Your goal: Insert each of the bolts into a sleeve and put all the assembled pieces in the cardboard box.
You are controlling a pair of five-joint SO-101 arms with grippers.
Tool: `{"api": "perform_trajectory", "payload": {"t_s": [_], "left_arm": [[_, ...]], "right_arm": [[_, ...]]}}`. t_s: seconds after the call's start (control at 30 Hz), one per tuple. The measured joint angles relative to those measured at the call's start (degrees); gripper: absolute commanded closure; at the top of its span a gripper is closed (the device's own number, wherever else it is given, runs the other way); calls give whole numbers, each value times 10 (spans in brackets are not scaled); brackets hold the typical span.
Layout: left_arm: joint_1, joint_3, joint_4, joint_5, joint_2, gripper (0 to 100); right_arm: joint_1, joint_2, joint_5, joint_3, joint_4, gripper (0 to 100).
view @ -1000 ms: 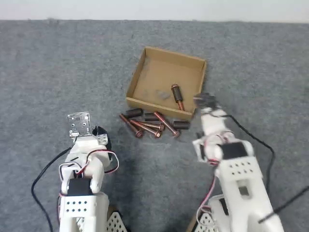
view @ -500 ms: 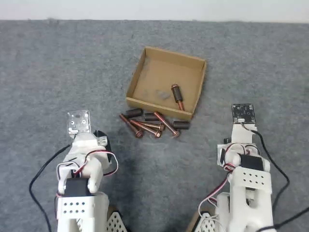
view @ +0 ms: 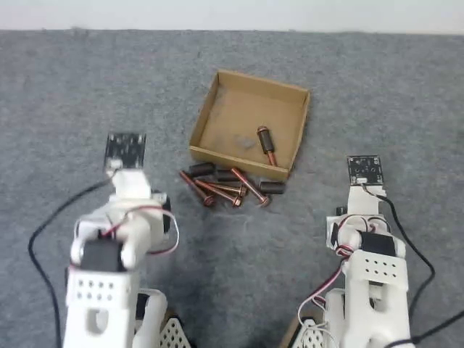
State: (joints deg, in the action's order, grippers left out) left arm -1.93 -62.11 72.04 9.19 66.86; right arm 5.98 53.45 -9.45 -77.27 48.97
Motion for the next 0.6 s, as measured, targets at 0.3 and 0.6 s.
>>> {"api": "perform_trajectory", "payload": {"t_s": [0.3,0.6], "left_arm": [[42,155,0,1,-275,988],[126,166,-144,-2,-495,988]], "right_arm": [[0,0,-3,-14,-18,989],[0,0,-3,-14,-22,989]]}}
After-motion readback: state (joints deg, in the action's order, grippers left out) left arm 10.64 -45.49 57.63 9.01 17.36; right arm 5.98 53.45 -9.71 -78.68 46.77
